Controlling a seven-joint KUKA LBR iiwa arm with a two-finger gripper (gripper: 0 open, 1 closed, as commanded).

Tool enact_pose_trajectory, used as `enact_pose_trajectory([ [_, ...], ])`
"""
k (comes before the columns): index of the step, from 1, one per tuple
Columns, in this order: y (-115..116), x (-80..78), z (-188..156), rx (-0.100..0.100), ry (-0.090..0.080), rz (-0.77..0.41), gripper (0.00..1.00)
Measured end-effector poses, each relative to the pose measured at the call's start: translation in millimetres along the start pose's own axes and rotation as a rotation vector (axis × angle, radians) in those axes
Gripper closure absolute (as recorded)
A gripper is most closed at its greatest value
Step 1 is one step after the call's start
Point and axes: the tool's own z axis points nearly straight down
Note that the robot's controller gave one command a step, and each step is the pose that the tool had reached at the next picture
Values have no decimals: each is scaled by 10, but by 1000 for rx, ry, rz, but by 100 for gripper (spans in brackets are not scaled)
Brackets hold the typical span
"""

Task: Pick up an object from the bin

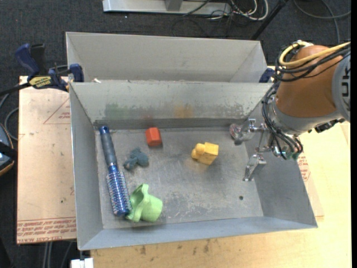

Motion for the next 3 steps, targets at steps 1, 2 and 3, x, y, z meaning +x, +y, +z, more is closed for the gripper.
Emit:
enact_pose_trajectory([
  [1, 27, -455, 1090, -1, -9, 151, 0],
  [2, 799, -744, 987, -5, -12, 208, 0],
  [3, 735, -731, 992, 0, -10, 214, 100],
])
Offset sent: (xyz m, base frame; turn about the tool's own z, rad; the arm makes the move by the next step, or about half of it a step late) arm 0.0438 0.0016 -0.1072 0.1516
